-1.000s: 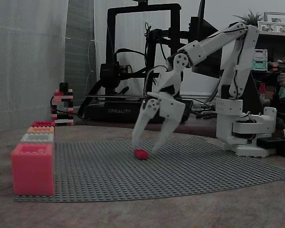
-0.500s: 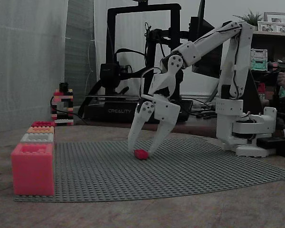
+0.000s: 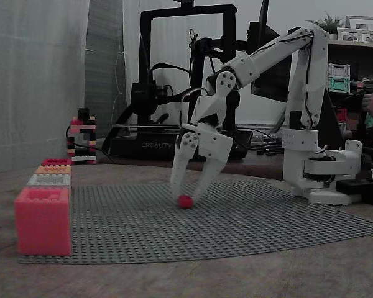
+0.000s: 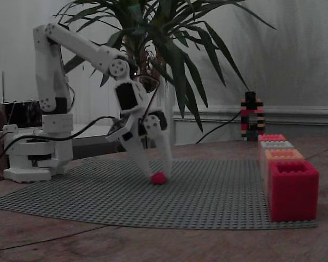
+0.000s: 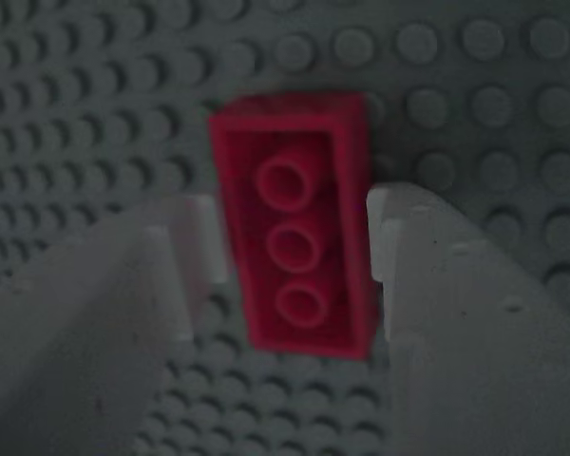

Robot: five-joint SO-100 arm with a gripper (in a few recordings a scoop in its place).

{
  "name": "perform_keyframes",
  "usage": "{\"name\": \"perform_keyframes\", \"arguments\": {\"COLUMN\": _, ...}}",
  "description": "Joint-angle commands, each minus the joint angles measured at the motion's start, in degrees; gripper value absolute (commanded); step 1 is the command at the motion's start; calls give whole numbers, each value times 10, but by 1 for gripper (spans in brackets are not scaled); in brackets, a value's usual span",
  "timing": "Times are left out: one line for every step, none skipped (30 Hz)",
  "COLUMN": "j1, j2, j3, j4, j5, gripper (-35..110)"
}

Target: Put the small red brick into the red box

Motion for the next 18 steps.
{"name": "perform_keyframes", "arguments": {"j1": -12, "j2": 7, "j3": -30, "j4": 4, "j5": -8, "gripper": 7}}
{"name": "perform_keyframes", "arguments": {"j1": -12, "j2": 5, "j3": -32, "j4": 5, "j5": -8, "gripper": 4}}
{"name": "perform_keyframes", "arguments": {"j1": -13, "j2": 4, "j3": -33, "j4": 6, "j5": -9, "gripper": 2}}
{"name": "perform_keyframes", "arguments": {"j1": -13, "j2": 4, "j3": -33, "j4": 6, "j5": -9, "gripper": 0}}
{"name": "perform_keyframes", "arguments": {"j1": -13, "j2": 4, "j3": -33, "j4": 6, "j5": -8, "gripper": 0}}
{"name": "perform_keyframes", "arguments": {"j1": -13, "j2": 4, "j3": -33, "j4": 6, "j5": -7, "gripper": 0}}
{"name": "perform_keyframes", "arguments": {"j1": -13, "j2": 4, "j3": -33, "j4": 5, "j5": -5, "gripper": 0}}
{"name": "perform_keyframes", "arguments": {"j1": -13, "j2": 5, "j3": -33, "j4": 4, "j5": -4, "gripper": 0}}
{"name": "perform_keyframes", "arguments": {"j1": -13, "j2": 6, "j3": -34, "j4": 1, "j5": -2, "gripper": 0}}
{"name": "perform_keyframes", "arguments": {"j1": -13, "j2": 7, "j3": -37, "j4": 0, "j5": 0, "gripper": 0}}
{"name": "perform_keyframes", "arguments": {"j1": -13, "j2": 10, "j3": -43, "j4": 2, "j5": 4, "gripper": 0}}
{"name": "perform_keyframes", "arguments": {"j1": -12, "j2": 16, "j3": -53, "j4": 9, "j5": 8, "gripper": 0}}
{"name": "perform_keyframes", "arguments": {"j1": -10, "j2": 22, "j3": -67, "j4": 20, "j5": 14, "gripper": 0}}
{"name": "perform_keyframes", "arguments": {"j1": -7, "j2": 28, "j3": -84, "j4": 33, "j5": 20, "gripper": 0}}
{"name": "perform_keyframes", "arguments": {"j1": -1, "j2": 33, "j3": -106, "j4": 43, "j5": 28, "gripper": 0}}
{"name": "perform_keyframes", "arguments": {"j1": 6, "j2": 37, "j3": -132, "j4": 55, "j5": 34, "gripper": 0}}
{"name": "perform_keyframes", "arguments": {"j1": 17, "j2": 37, "j3": -160, "j4": 65, "j5": 38, "gripper": 0}}
{"name": "perform_keyframes", "arguments": {"j1": 28, "j2": 36, "j3": -189, "j4": 69, "j5": 40, "gripper": 0}}
